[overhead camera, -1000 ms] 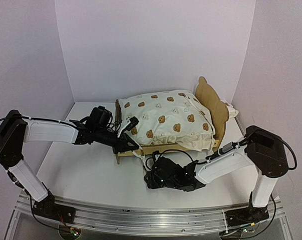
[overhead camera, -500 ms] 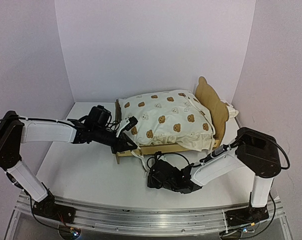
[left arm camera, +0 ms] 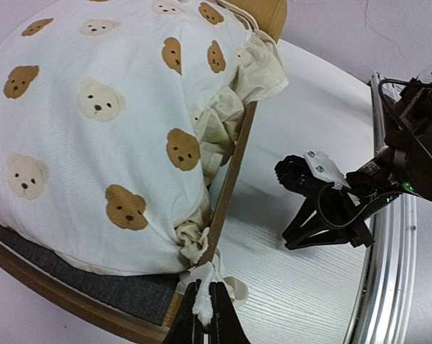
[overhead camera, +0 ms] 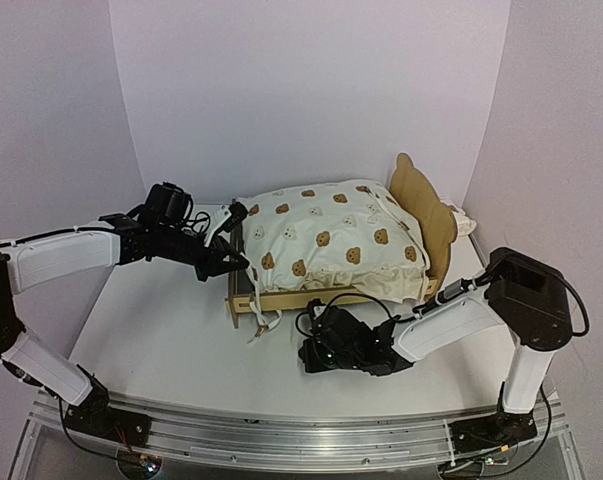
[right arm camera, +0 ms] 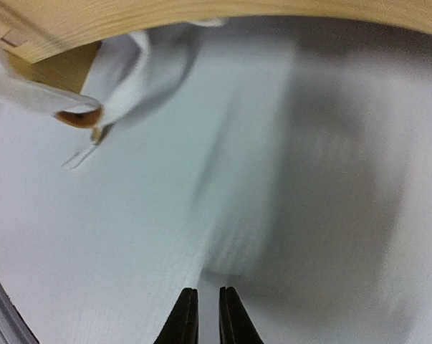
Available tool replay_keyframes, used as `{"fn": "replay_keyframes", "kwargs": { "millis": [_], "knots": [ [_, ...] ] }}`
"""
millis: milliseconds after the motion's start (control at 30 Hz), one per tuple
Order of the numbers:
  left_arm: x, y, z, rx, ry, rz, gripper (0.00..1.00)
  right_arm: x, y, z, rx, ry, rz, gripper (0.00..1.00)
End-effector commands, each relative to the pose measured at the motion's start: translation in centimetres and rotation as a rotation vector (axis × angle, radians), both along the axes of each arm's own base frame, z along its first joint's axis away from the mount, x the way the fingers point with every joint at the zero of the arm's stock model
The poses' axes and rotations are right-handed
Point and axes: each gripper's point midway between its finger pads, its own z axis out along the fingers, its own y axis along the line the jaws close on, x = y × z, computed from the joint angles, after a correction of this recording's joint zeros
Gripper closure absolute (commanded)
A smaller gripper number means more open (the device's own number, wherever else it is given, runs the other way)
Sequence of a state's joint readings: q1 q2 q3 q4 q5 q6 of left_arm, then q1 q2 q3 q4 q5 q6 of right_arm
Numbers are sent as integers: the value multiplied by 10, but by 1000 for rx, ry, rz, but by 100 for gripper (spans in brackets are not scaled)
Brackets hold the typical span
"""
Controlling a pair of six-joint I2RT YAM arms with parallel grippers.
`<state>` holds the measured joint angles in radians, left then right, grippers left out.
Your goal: Set up the pet bed
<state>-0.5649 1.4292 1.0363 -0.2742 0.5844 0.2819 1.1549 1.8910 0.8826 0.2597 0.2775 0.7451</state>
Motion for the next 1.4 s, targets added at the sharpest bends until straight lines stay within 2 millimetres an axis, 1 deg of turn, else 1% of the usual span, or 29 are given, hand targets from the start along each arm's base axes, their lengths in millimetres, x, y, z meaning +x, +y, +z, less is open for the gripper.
{"fn": "replay_keyframes", "kwargs": {
  "millis": [0,167,300,367,467,567,667,700,767,800,867,933,1000,1067,1233,1367],
  "knots": [
    [-10,-8,-3,-49,40,-48,100,-2,37,20,82,-24,108,80],
    [-3,-10,-12,-23,4,-62,100,0,39,17,91,-16,87,74],
    [2,-13,-13,-27,-13,-61,100,0,52,19,119,-23,89,67],
    [3,-15,-12,-41,-19,-68,100,2,61,24,143,-42,97,62],
    [4,-18,-12,-47,-21,-78,100,8,63,34,142,-112,116,59],
    [3,-18,-12,-40,-32,-92,100,18,59,59,142,-193,152,55],
    [-2,-18,-14,-35,-42,-122,100,32,51,97,185,-255,200,50],
    [-4,-19,-14,-35,-48,-137,100,36,50,112,209,-276,223,49],
    [-8,-21,-15,-26,-66,-161,100,46,48,137,244,-315,256,48],
    [-10,-22,-15,-24,-75,-171,100,51,48,145,254,-332,272,48],
    [-11,-24,-14,-22,-84,-181,100,59,51,154,265,-357,319,50],
    [-12,-26,-15,-21,-81,-185,100,66,56,157,267,-372,354,53],
    [-12,-27,-14,-21,-85,-187,100,73,61,153,261,-377,371,54],
    [-11,-27,-14,-19,-86,-185,100,77,68,154,269,-382,389,55],
    [-10,-27,-14,-16,-88,-178,100,77,82,157,293,-387,441,58],
    [-9,-27,-14,-15,-86,-174,100,77,85,157,296,-387,453,59]
  ]
}}
